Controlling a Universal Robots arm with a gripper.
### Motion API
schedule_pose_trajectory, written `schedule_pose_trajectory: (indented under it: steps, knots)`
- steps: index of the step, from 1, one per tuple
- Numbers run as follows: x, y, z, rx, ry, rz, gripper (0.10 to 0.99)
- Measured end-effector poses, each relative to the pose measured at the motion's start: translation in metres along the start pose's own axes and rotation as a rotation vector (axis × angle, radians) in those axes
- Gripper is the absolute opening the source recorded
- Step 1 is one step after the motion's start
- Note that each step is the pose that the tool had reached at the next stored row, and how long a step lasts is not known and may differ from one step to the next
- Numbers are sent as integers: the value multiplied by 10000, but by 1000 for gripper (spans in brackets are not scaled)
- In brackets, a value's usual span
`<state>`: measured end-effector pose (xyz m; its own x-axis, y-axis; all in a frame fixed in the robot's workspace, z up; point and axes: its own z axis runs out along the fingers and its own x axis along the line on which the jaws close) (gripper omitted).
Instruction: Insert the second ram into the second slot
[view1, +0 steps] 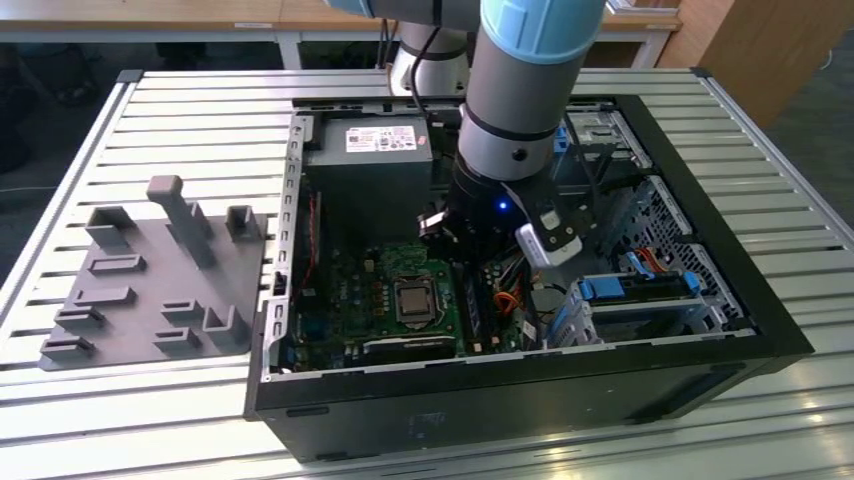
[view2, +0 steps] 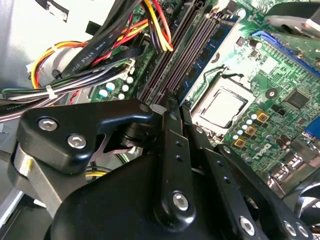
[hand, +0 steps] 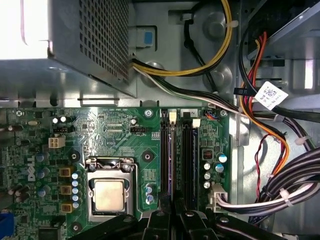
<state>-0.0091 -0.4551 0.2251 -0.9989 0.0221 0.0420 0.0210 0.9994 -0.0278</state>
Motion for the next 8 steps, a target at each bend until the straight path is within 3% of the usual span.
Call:
schedule_pose_trajectory:
  steps: [8]
  knots:
    - [-11,4,32,-30,0,-59,141]
